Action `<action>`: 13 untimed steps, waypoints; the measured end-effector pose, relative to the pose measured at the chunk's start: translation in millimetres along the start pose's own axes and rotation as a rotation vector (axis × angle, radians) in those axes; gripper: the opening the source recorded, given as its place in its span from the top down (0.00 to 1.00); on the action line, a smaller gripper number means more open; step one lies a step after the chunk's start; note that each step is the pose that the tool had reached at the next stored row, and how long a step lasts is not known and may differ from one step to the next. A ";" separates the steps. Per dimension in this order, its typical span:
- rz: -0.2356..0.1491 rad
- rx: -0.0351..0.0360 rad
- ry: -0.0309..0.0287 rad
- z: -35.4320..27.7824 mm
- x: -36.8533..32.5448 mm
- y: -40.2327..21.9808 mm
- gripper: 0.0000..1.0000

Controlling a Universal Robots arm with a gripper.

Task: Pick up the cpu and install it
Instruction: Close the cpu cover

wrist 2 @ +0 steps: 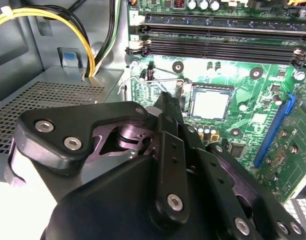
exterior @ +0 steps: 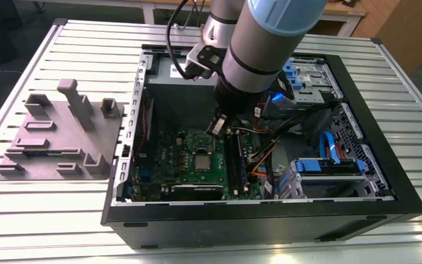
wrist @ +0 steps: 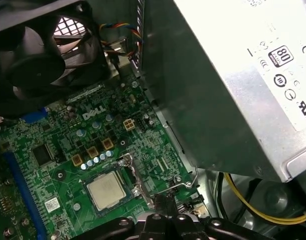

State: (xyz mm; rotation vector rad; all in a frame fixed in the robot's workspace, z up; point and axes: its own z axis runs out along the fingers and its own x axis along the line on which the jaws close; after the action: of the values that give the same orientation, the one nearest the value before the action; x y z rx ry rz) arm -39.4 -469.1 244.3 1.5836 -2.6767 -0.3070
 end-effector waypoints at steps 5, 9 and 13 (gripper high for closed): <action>0.000 0.0000 0.0000 -0.3 1.7 -0.9 0.90; 0.000 0.0000 0.0000 -0.7 3.7 -2.0 0.90; 0.000 0.0000 0.0002 -1.4 7.3 -3.9 0.90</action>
State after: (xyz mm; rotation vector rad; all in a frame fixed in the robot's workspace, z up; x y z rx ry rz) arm -39.4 -477.5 244.4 1.5835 -2.6766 -0.3068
